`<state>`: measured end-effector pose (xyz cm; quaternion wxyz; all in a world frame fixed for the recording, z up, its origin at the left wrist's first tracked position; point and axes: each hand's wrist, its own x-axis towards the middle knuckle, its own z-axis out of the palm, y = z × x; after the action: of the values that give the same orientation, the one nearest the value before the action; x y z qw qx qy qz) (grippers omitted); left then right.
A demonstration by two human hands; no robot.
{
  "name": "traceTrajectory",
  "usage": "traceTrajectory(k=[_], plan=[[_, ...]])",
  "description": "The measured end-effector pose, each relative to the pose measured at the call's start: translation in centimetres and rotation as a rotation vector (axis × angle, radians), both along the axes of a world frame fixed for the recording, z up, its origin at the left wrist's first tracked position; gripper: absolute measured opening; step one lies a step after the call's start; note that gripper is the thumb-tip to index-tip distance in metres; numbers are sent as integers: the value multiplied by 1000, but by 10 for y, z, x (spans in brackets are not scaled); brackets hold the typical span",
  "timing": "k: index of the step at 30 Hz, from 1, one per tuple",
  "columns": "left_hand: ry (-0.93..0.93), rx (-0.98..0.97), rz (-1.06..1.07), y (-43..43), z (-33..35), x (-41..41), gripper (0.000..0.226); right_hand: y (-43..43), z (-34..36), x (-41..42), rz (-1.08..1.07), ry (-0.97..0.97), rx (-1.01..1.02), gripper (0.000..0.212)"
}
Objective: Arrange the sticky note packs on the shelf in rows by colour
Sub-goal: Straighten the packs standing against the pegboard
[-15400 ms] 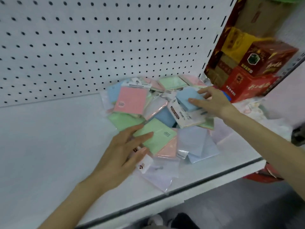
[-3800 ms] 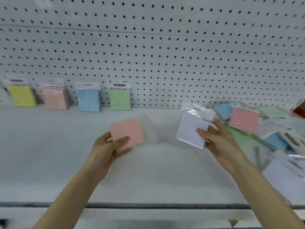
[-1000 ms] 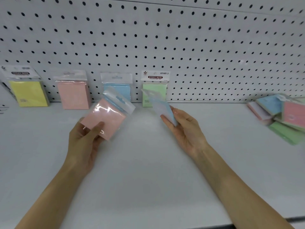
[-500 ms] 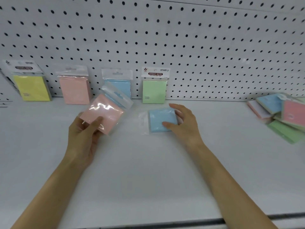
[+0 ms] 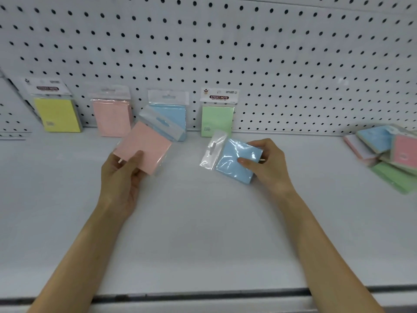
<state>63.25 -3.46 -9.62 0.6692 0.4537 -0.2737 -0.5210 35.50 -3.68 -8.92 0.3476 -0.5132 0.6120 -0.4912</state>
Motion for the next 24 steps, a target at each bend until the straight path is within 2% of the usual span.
traceTrajectory(k=[3,7,9,13,16,18,22,24], plan=[[-23,-16,40,2,3,3,25,0,2,-2,-47,21,-30,31],[-116,-57,183,7,7,18,23,2,2,0,-32,-290,19,27],[-103,-58,241,10,6,28,22,2,-1,9,8,-452,68,31],[-85,-43,267,12,2,47,26,-5,-8,40,153,-564,90,43],[-138,-27,282,10,0,61,37,-16,-11,70,227,-473,53,34],[-176,-12,294,6,-1,70,35,-27,-9,94,246,-366,5,30],[-228,-35,271,-4,-2,81,22,-53,-12,131,144,-82,-146,23],[-329,-49,238,-10,-2,87,19,-62,-16,139,70,98,-206,23]])
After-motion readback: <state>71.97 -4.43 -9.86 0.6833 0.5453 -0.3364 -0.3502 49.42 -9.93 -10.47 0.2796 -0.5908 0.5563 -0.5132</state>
